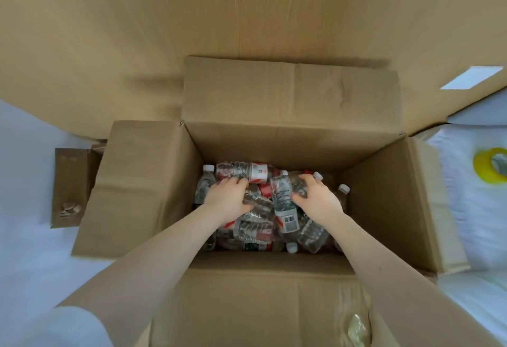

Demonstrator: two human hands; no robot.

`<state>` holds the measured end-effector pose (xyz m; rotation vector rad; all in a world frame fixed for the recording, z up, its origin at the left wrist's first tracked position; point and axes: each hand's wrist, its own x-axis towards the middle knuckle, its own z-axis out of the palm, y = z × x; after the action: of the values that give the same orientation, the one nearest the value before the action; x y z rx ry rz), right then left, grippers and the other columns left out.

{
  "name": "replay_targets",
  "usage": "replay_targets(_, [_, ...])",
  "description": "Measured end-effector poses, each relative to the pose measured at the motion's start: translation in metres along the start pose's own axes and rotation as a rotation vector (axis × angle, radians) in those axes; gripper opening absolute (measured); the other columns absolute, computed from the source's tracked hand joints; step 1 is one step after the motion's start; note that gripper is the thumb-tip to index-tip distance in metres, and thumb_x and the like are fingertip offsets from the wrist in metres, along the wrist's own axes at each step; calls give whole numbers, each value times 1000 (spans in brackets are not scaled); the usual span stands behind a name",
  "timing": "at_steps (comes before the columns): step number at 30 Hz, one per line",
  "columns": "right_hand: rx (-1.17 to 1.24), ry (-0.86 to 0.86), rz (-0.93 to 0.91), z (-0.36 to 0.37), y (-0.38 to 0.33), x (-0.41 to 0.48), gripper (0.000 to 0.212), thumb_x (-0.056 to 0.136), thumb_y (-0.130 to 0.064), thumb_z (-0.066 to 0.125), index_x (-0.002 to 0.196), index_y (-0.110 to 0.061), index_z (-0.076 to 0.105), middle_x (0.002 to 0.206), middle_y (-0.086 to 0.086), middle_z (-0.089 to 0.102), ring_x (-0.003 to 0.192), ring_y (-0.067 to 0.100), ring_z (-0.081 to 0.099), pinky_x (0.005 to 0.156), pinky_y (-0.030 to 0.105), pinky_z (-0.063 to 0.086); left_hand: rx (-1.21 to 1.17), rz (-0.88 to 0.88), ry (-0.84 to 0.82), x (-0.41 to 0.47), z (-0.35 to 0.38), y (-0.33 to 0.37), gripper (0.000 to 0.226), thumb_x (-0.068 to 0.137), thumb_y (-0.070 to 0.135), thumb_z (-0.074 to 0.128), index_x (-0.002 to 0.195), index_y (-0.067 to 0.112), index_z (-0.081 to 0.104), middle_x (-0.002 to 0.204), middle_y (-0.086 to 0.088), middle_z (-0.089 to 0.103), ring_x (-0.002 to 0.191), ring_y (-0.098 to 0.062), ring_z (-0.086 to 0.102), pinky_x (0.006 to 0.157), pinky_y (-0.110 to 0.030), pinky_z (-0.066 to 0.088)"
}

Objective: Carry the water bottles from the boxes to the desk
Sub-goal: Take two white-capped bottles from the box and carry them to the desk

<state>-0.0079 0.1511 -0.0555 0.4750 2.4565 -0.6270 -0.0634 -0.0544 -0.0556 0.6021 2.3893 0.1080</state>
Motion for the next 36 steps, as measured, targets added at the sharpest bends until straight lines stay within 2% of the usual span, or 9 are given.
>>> replay_targets(2, [60, -15, 42, 13, -1, 15, 62, 96, -39, 55, 147, -17, 29, 139, 12, 44, 108, 27, 58, 73, 28, 45, -3, -32, -8, 10, 7, -4, 64, 92, 44, 57, 144, 17, 33, 142, -8, 42, 130, -26, 41, 96, -38, 44])
replay_targets(7, [94, -61, 140, 46, 7, 44, 76, 90, -41, 64, 147, -10, 24, 143, 17, 39, 111, 32, 58, 83, 38, 53, 54, -38, -74, 38, 29, -5, 65, 92, 34, 61, 146, 15, 30, 146, -10, 38, 135, -30, 36, 106, -42, 39])
replay_targets(11, [117, -96, 205, 70, 16, 62, 89, 86, -47, 67, 148, -6, 17, 149, 18, 30, 121, 33, 52, 88, 42, 53, 143, -45, -99, 59, 53, -13, 66, 90, 19, 63, 146, 12, 30, 147, -11, 36, 138, -30, 31, 111, -41, 32])
replay_targets(15, [39, -76, 171, 88, 22, 74, 86, 85, -52, 65, 143, -6, 22, 146, 16, 35, 118, 32, 53, 82, 40, 55, 201, -2, -111, 75, 73, -17, 70, 86, 13, 66, 146, 9, 30, 150, -11, 34, 141, -28, 27, 116, -39, 24])
replay_targets(19, [38, -104, 192, 102, 26, 81, 94, 82, -51, 70, 145, -6, 18, 147, 18, 32, 125, 32, 48, 87, 40, 54, 229, 38, -124, 88, 85, -19, 71, 86, 6, 63, 147, 8, 28, 154, -13, 27, 144, -28, 22, 120, -40, 19])
replay_targets(23, [57, -110, 203, 113, 34, 84, 90, 79, -46, 75, 140, -6, 22, 141, 17, 39, 124, 31, 47, 86, 39, 53, 256, 79, -146, 96, 94, -27, 73, 86, 6, 61, 149, 10, 23, 156, -12, 25, 145, -27, 20, 119, -38, 16])
replay_targets(28, [87, -105, 190, 120, 36, 85, 92, 78, -37, 78, 140, -6, 19, 135, 18, 44, 115, 31, 53, 83, 38, 55, 334, 127, -158, 104, 99, -36, 79, 88, 3, 57, 153, 10, 12, 159, -11, 16, 147, -26, 13, 120, -38, 8])
replay_targets(31, [102, -91, 192, 119, 36, 85, 86, 78, -34, 78, 137, -6, 23, 128, 17, 50, 110, 30, 57, 81, 39, 56, 391, 146, -163, 106, 101, -37, 79, 89, 5, 56, 153, 8, 10, 158, -13, 18, 146, -27, 16, 121, -40, 10])
replay_targets(36, [179, -53, 196, 114, 36, 81, 83, 75, -31, 80, 135, -7, 28, 121, 15, 55, 101, 28, 61, 78, 40, 57, 461, 180, -159, 116, 98, -29, 59, 90, 2, 50, 145, 3, 28, 146, -17, 36, 134, -34, 34, 112, -42, 27])
